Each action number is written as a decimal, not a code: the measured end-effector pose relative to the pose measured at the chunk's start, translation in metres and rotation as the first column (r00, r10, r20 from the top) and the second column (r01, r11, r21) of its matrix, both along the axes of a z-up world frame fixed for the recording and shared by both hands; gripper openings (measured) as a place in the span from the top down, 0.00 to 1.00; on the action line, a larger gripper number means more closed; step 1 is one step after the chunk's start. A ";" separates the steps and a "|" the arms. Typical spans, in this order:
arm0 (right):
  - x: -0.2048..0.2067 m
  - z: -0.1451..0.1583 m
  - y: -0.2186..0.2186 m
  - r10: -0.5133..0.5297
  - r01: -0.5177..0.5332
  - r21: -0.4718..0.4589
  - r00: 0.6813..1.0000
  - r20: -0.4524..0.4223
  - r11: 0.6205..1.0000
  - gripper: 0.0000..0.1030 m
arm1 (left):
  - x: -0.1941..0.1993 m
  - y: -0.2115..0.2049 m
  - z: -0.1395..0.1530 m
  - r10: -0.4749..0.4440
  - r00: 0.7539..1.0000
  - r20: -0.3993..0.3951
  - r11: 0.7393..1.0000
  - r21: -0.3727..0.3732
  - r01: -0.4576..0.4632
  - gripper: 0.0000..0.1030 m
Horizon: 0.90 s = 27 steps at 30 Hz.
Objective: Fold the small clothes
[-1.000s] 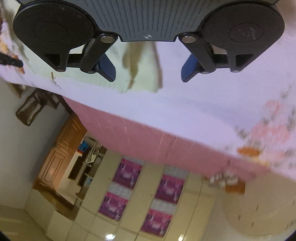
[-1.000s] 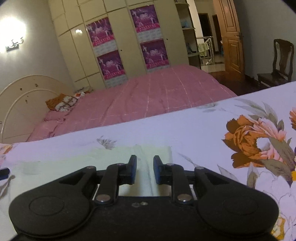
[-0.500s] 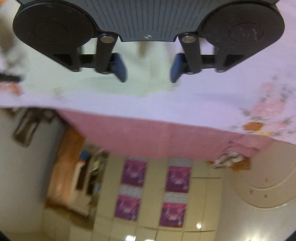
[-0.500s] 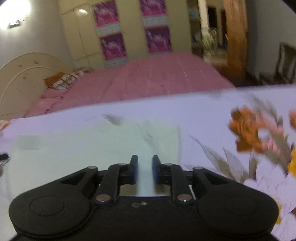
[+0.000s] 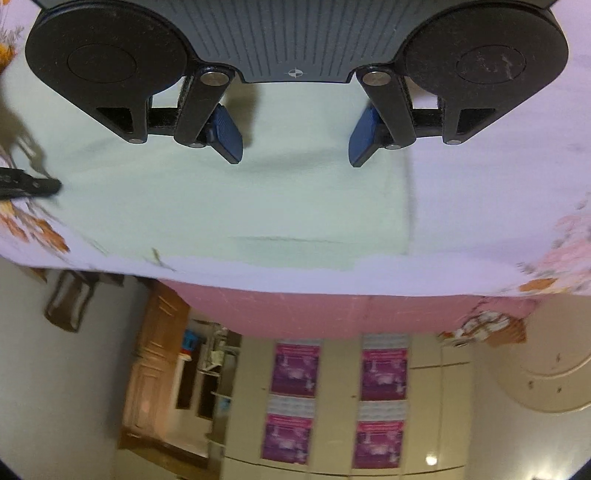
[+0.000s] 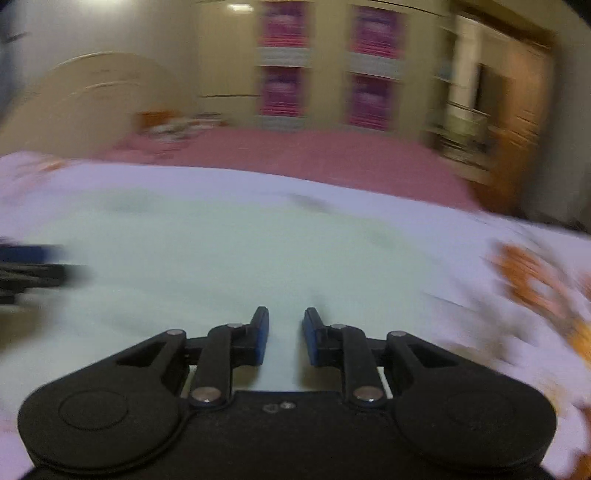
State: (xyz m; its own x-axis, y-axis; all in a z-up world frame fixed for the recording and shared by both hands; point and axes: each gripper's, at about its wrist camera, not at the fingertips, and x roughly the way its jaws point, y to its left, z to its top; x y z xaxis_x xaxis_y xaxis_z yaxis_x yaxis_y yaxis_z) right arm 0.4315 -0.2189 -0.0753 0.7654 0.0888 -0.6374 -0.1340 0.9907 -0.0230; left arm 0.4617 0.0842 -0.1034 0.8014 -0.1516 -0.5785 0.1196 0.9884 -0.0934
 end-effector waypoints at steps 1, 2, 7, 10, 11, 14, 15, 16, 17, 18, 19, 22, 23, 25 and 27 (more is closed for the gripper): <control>0.003 0.002 -0.012 0.011 -0.011 0.048 1.000 -0.013 0.999 0.84 | 0.007 0.004 0.005 0.025 1.000 0.004 1.000 -0.014 -0.025 0.38; 0.007 0.006 -0.013 0.012 -0.011 0.060 1.000 -0.019 0.998 0.84 | 0.013 0.003 0.008 0.040 0.999 0.020 0.999 -0.029 -0.040 0.38; 0.042 0.021 0.018 0.037 -0.042 0.143 0.999 0.039 0.989 0.73 | 0.062 -0.027 0.016 -0.015 0.998 0.062 0.999 -0.043 0.018 0.38; 0.076 0.014 0.053 0.075 -0.077 0.165 0.997 0.016 0.983 0.73 | 0.095 -0.046 -0.001 -0.069 0.997 -0.032 0.997 -0.047 0.067 0.38; 0.084 0.011 0.059 0.098 -0.098 0.171 0.995 0.008 0.980 0.73 | 0.100 -0.050 -0.006 -0.076 0.996 -0.044 0.997 -0.025 0.075 0.38; 0.093 -0.001 0.077 0.166 -0.165 0.068 0.986 -0.011 0.984 0.74 | 0.098 -0.035 -0.014 -0.018 1.000 -0.018 0.999 0.043 0.019 0.38; 0.093 -0.004 0.069 0.144 -0.144 0.031 0.990 0.000 0.989 0.74 | 0.096 -0.022 -0.014 0.010 1.000 -0.013 0.999 0.042 -0.010 0.38; 0.092 -0.004 0.058 0.102 -0.102 0.022 0.995 0.012 0.995 0.75 | 0.095 -0.009 -0.014 0.038 0.999 -0.006 0.999 0.038 -0.038 0.38; 0.093 -0.004 0.043 0.048 -0.049 0.016 0.999 0.021 0.999 0.75 | 0.094 0.001 -0.015 0.053 0.999 -0.004 0.998 0.025 -0.053 0.38; 0.094 -0.005 0.024 0.002 -0.002 0.032 1.000 0.026 0.999 0.75 | 0.091 0.008 -0.017 0.047 0.999 -0.007 0.999 0.008 -0.047 0.38; 0.095 -0.004 0.012 -0.013 0.012 0.058 1.000 0.019 0.998 0.75 | 0.092 0.007 -0.016 0.046 0.999 -0.005 0.999 0.012 -0.046 0.38; 0.095 0.004 0.015 0.004 -0.004 0.053 1.000 -0.005 0.999 0.74 | 0.078 -0.008 -0.007 0.053 0.998 0.019 0.998 0.036 -0.054 0.38; 0.092 0.011 0.019 0.017 -0.017 0.051 1.000 0.005 0.999 0.69 | 0.068 -0.014 -0.004 0.037 0.998 0.041 0.999 0.021 -0.038 0.38; 0.073 0.020 0.030 0.084 -0.087 0.083 0.996 0.040 0.993 0.62 | 0.047 -0.033 0.003 0.003 0.998 0.064 1.000 0.011 -0.004 0.38; 0.051 0.019 0.044 0.155 -0.157 0.087 0.987 0.033 0.984 0.62 | 0.023 -0.048 0.001 -0.028 0.998 0.064 1.000 0.009 0.028 0.38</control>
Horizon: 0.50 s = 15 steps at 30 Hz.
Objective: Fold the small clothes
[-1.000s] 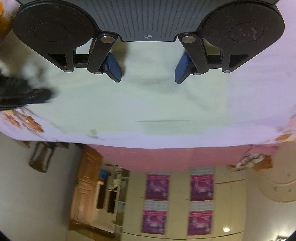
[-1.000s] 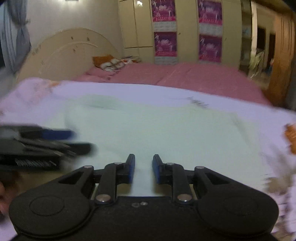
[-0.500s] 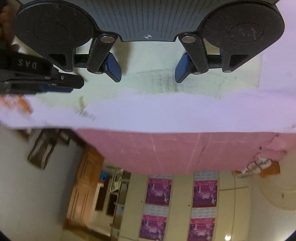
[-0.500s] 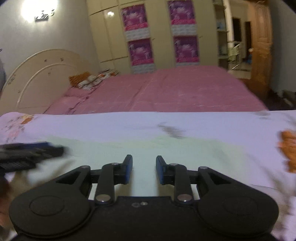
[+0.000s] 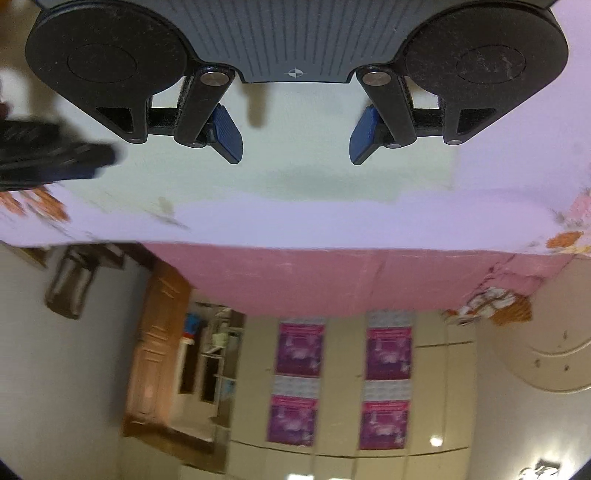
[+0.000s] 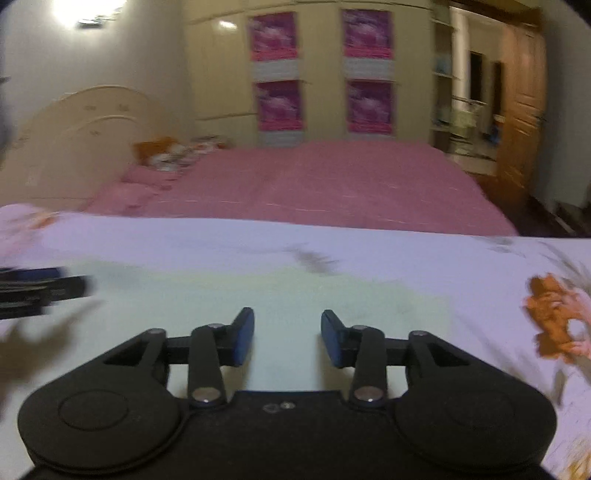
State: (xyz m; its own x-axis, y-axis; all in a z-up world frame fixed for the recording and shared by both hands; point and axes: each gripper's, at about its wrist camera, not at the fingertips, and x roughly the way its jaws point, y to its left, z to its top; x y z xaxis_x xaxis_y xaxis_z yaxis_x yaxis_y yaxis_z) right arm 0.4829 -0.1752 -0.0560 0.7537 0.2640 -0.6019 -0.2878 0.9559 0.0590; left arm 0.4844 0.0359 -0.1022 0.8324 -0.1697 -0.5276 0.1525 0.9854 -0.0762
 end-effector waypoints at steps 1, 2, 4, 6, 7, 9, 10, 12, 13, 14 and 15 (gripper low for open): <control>-0.011 -0.004 0.006 0.028 -0.028 -0.002 1.000 -0.007 1.000 0.62 | -0.015 -0.005 -0.003 -0.017 1.000 -0.018 1.000 -0.003 0.017 0.38; -0.022 -0.007 0.011 0.051 -0.051 0.001 0.999 -0.013 0.999 0.62 | -0.021 -0.011 -0.007 -0.028 0.999 -0.030 1.000 0.004 0.028 0.38; -0.040 -0.013 0.020 0.084 -0.084 -0.014 0.996 -0.027 0.996 0.62 | -0.030 -0.022 -0.017 -0.025 0.998 -0.056 0.998 0.048 0.028 0.38; -0.050 -0.017 0.026 0.094 -0.094 -0.094 0.996 -0.002 0.991 0.62 | -0.037 -0.022 -0.019 -0.012 0.999 -0.041 0.996 0.093 0.016 0.30; -0.054 -0.017 0.024 0.087 -0.084 -0.142 0.996 0.017 0.986 0.62 | -0.037 -0.019 -0.014 0.012 0.999 -0.047 0.996 0.092 -0.007 0.28; -0.050 -0.016 0.009 -0.003 0.009 -0.173 0.999 0.032 0.985 0.60 | -0.040 -0.002 -0.009 0.052 0.997 -0.054 0.996 0.074 -0.048 0.28; -0.047 -0.015 -0.003 -0.053 0.054 -0.138 0.999 0.010 0.989 0.59 | -0.043 0.006 -0.008 0.075 0.995 -0.059 0.995 0.076 -0.070 0.28; -0.045 -0.008 -0.020 -0.097 0.093 -0.102 0.995 -0.033 0.990 0.59 | -0.052 0.012 0.001 0.097 0.994 -0.058 0.994 0.051 -0.094 0.28; -0.047 -0.003 -0.022 -0.102 0.098 -0.099 0.994 -0.034 0.990 0.59 | -0.057 0.012 0.006 0.103 0.993 -0.051 0.994 0.037 -0.101 0.28; -0.053 0.002 -0.022 -0.098 0.096 -0.086 0.995 -0.026 0.992 0.59 | -0.064 0.010 0.008 0.098 0.994 -0.046 0.995 0.022 -0.097 0.28; -0.060 0.007 -0.020 -0.079 0.078 -0.054 0.997 -0.022 0.996 0.58 | -0.073 0.005 0.009 0.081 0.996 -0.044 0.997 0.009 -0.081 0.28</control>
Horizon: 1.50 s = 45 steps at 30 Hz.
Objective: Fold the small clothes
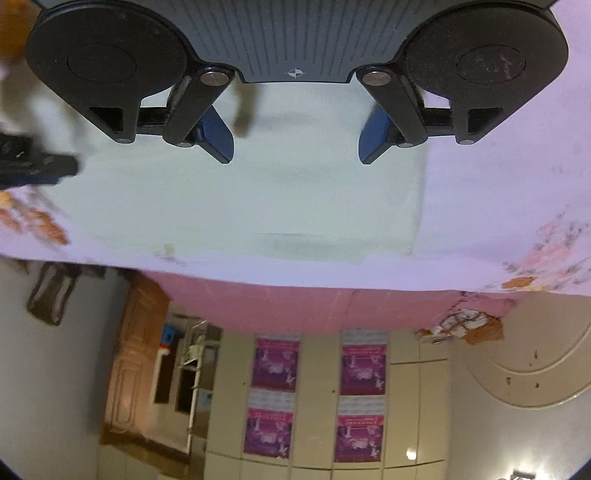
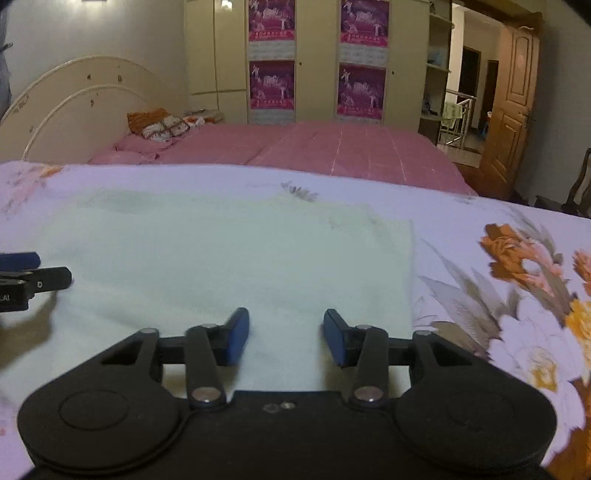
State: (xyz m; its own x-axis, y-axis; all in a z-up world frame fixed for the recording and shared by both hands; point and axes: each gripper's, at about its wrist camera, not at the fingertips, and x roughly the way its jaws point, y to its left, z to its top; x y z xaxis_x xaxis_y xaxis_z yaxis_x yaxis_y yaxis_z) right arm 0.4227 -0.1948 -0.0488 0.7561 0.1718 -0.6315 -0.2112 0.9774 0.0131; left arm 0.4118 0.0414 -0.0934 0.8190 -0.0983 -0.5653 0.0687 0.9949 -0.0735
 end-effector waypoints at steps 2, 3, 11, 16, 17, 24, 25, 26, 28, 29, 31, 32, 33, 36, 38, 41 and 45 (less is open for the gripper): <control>-0.015 0.003 0.007 0.041 -0.041 0.053 0.999 -0.012 0.998 0.61 | -0.016 -0.016 -0.002 -0.053 0.999 -0.002 0.999 0.011 0.053 0.28; -0.025 0.002 0.015 0.063 -0.062 0.055 0.998 -0.019 0.997 0.61 | -0.026 -0.027 -0.005 -0.080 0.997 -0.006 0.996 0.039 0.080 0.28; -0.072 -0.018 0.044 0.105 -0.106 -0.057 0.994 -0.021 0.993 0.61 | -0.070 -0.046 -0.014 -0.072 0.996 -0.048 0.994 0.076 0.076 0.28; -0.075 -0.006 0.046 0.129 -0.130 -0.025 0.991 -0.027 0.991 0.62 | -0.078 -0.044 -0.015 -0.065 0.996 -0.064 0.993 0.091 0.071 0.28; -0.073 -0.010 0.046 0.119 -0.121 -0.041 0.992 -0.053 0.992 0.62 | -0.081 -0.041 -0.016 -0.064 0.996 -0.059 0.994 0.086 0.069 0.28; -0.081 -0.015 0.014 0.045 -0.049 -0.057 0.997 -0.060 0.997 0.63 | -0.090 -0.012 -0.015 -0.028 0.997 -0.078 0.994 0.104 0.036 0.28; -0.084 -0.016 0.008 0.032 -0.035 -0.064 0.998 -0.058 0.997 0.63 | -0.091 -0.007 -0.015 -0.021 0.997 -0.080 0.995 0.098 0.029 0.28; -0.085 -0.016 -0.001 0.010 -0.014 -0.069 0.998 -0.057 0.998 0.64 | -0.092 -0.003 -0.015 -0.017 0.997 -0.080 0.995 0.097 0.025 0.28; -0.086 -0.018 -0.015 -0.015 0.012 -0.055 0.998 -0.060 0.998 0.65 | -0.095 0.003 -0.016 -0.014 0.997 -0.080 0.994 0.103 0.022 0.28; -0.088 -0.019 -0.022 -0.028 0.026 -0.045 0.998 -0.060 0.999 0.65 | -0.096 0.004 -0.017 -0.013 0.997 -0.081 0.994 0.105 0.022 0.28; -0.090 -0.021 -0.032 -0.062 0.059 -0.036 0.996 -0.066 0.998 0.65 | -0.096 0.005 -0.017 -0.012 0.997 -0.081 0.994 0.109 0.021 0.28; -0.089 -0.022 -0.036 -0.071 0.070 -0.018 0.995 -0.071 0.997 0.65 | -0.097 0.005 -0.017 -0.012 0.997 -0.082 0.994 0.111 0.021 0.28; -0.088 -0.022 -0.037 -0.073 0.072 -0.010 0.994 -0.077 0.997 0.65 | -0.097 0.006 -0.017 -0.012 0.996 -0.083 0.993 0.112 0.022 0.28; -0.087 -0.016 -0.033 -0.082 0.081 -0.006 0.994 -0.073 0.997 0.66 | -0.096 0.004 -0.011 0.001 0.997 -0.083 0.993 0.121 0.009 0.28; -0.093 -0.008 -0.039 -0.094 0.095 0.028 0.995 -0.037 0.995 0.67 | -0.094 0.009 -0.013 0.018 0.994 -0.108 0.993 0.121 -0.005 0.28; -0.085 -0.019 -0.045 -0.120 0.121 0.018 0.990 -0.070 0.992 0.69 | -0.092 0.014 -0.017 0.016 0.994 -0.108 0.994 0.114 -0.004 0.27; -0.080 -0.026 -0.046 -0.100 0.100 -0.010 0.991 -0.084 0.995 0.68 | -0.091 0.017 -0.014 0.013 0.992 -0.126 0.995 0.104 0.000 0.26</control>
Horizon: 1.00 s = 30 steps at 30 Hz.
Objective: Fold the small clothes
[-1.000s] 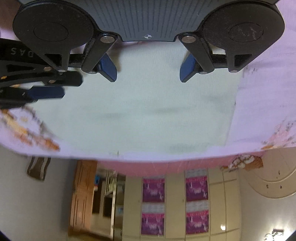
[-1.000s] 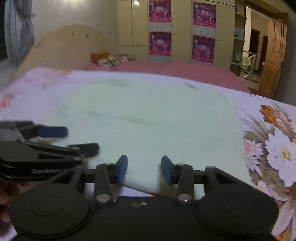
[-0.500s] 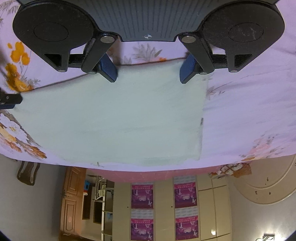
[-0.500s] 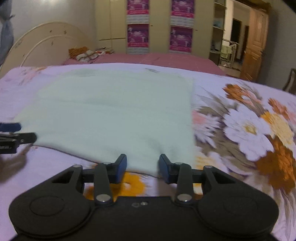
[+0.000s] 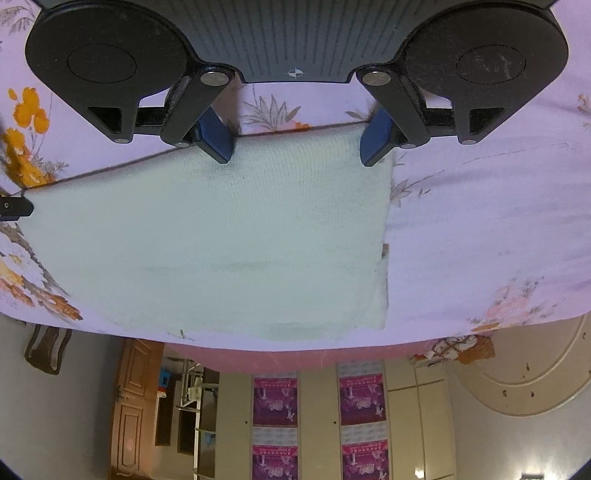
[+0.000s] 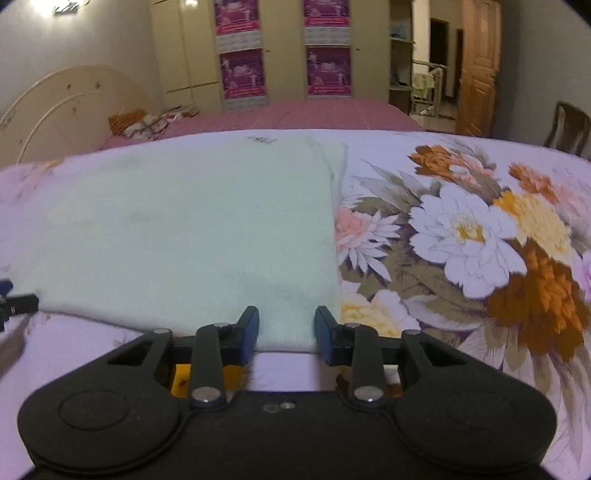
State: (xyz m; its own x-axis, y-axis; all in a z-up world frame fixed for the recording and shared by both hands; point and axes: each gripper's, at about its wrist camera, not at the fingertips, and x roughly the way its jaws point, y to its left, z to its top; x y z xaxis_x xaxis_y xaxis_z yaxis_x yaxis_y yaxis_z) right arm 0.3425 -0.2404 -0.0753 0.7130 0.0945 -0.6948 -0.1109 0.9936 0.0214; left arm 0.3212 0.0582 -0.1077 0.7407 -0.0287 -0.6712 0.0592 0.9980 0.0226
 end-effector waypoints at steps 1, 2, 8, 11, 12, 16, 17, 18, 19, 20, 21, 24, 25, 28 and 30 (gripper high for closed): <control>0.001 0.002 -0.001 0.000 0.000 0.003 1.000 -0.008 1.000 0.69 | -0.001 0.001 0.003 0.009 1.000 -0.004 1.000 -0.008 -0.009 0.26; 0.001 0.006 -0.003 -0.008 0.008 0.019 1.000 -0.011 1.000 0.69 | -0.006 0.005 0.010 0.030 1.000 0.009 0.999 -0.022 -0.029 0.26; -0.024 0.024 -0.008 -0.008 0.004 0.078 0.999 0.050 0.997 0.68 | -0.038 0.046 0.017 0.194 0.981 -0.005 0.919 -0.350 -0.183 0.28; -0.029 0.030 -0.001 0.017 -0.024 0.103 0.998 0.068 0.994 0.68 | -0.035 0.065 -0.004 0.263 0.960 -0.096 0.810 -0.519 -0.273 0.57; -0.028 0.032 0.003 0.026 -0.035 0.113 0.997 0.074 0.993 0.68 | -0.033 0.070 -0.011 0.284 0.950 -0.128 0.761 -0.573 -0.304 0.57; -0.019 0.042 0.016 0.057 -0.075 0.190 0.993 0.103 0.979 0.79 | -0.020 0.085 -0.030 0.354 0.923 -0.154 0.611 -0.709 -0.353 0.56; -0.014 0.044 0.019 0.058 -0.080 0.207 0.992 0.111 0.975 0.83 | -0.015 0.087 -0.035 0.364 0.918 -0.156 0.581 -0.732 -0.355 0.56; -0.008 0.044 0.023 0.058 -0.083 0.216 0.991 0.118 0.973 0.84 | -0.010 0.089 -0.038 0.372 0.916 -0.152 0.563 -0.748 -0.353 0.56; 0.000 0.044 0.027 0.058 -0.084 0.220 0.991 0.122 0.972 0.85 | -0.004 0.090 -0.041 0.379 0.914 -0.145 0.549 -0.760 -0.348 0.56; 0.007 0.042 0.032 0.056 -0.082 0.223 0.991 0.121 0.971 0.86 | 0.001 0.090 -0.044 0.385 0.913 -0.135 0.538 -0.771 -0.341 0.56; 0.016 0.039 0.036 0.057 -0.082 0.226 0.992 0.117 0.971 0.87 | 0.006 0.090 -0.047 0.391 0.912 -0.127 0.530 -0.779 -0.335 0.56; 0.041 0.027 0.053 0.065 -0.086 0.220 0.993 0.101 0.972 0.90 | 0.023 0.083 -0.049 0.404 0.908 -0.109 0.525 -0.786 -0.328 0.56; 0.049 0.022 0.057 0.067 -0.087 0.221 0.993 0.096 0.971 0.91 | 0.033 0.083 -0.047 0.406 0.907 -0.107 0.526 -0.784 -0.328 0.56; 0.069 0.014 0.072 0.076 -0.096 0.226 0.993 0.093 0.969 0.92 | 0.057 0.084 -0.046 0.410 0.906 -0.109 0.524 -0.785 -0.331 0.56; 0.077 0.012 0.080 0.089 -0.109 0.220 0.991 0.100 0.969 0.92 | 0.069 0.084 -0.046 0.410 0.905 -0.109 0.526 -0.783 -0.333 0.56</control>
